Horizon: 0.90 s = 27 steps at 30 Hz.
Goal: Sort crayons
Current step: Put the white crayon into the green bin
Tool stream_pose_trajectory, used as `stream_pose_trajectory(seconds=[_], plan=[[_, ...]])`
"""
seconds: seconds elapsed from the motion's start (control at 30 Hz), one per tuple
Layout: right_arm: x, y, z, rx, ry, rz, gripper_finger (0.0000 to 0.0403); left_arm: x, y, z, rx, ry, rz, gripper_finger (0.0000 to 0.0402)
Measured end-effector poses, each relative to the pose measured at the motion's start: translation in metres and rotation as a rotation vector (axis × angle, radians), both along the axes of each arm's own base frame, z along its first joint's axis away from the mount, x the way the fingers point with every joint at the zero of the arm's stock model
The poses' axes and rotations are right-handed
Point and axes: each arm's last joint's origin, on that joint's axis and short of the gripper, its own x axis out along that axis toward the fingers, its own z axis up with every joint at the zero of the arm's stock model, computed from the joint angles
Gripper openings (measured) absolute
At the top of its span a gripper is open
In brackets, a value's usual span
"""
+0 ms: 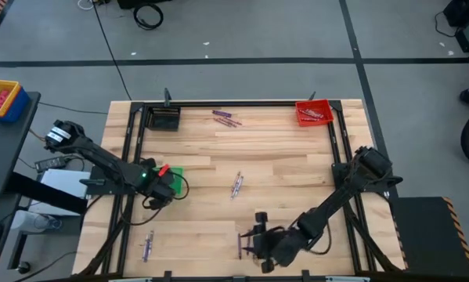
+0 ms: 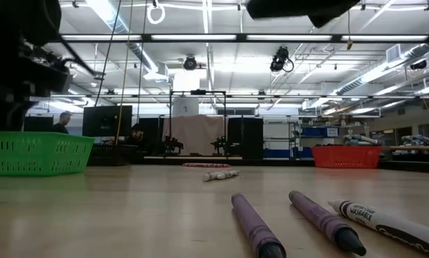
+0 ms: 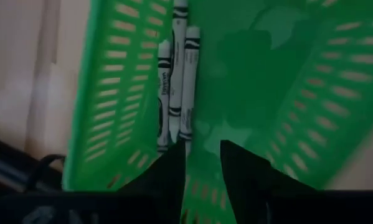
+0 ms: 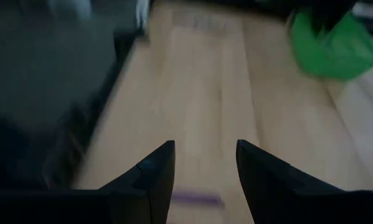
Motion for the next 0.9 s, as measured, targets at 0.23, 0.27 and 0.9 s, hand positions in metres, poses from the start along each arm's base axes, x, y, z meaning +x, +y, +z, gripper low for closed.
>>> stream_pose_trajectory(seconds=[0.23, 0.27, 0.9], plan=[[0.012, 0.01, 0.006, -0.285, 0.396, 0.33, 0.0174, 0.026, -0.013, 0.057, 0.0, -0.19, 0.015, 0.0125], [0.012, 0.013, 0.003, -0.307, 0.416, 0.428, 0.0174, 0.032, -0.016, 0.064, 0.012, -0.267, 0.011, 0.0126], [0.036, 0.002, -0.038, -0.383, 0.466, 0.921, 0.0173, 0.09, -0.075, 0.085, 0.115, -1.077, -0.485, 0.0126]])
